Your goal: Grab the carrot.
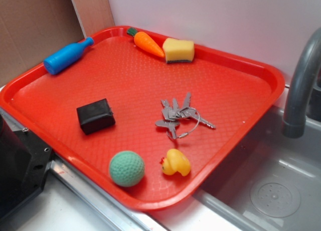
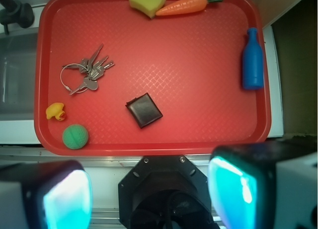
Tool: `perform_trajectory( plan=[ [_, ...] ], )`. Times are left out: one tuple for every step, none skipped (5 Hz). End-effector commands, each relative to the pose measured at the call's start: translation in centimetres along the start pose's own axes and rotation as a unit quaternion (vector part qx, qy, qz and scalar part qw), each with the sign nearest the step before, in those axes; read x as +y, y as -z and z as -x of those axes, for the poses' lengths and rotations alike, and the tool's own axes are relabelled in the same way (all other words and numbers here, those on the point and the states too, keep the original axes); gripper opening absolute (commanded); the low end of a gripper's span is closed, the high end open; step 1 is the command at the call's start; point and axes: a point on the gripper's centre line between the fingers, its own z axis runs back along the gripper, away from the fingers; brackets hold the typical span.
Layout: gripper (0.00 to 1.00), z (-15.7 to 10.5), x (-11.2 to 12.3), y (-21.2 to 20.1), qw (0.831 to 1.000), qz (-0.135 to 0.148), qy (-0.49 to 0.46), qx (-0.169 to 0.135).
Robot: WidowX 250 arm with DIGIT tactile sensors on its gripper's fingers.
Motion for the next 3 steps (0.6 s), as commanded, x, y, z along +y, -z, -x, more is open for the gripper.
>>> perform_trajectory(
  plan=[
    [1.0, 0.0, 0.0, 0.0, 1.0, 0.0, 0.0, 0.0],
    [1.0, -3.6, -0.3, 4.4, 0.997, -0.056, -0.043, -0.012],
    [1.0, -8.1, -0.4, 6.9, 0.991, -0.035, -0.104, -0.077]
  ],
)
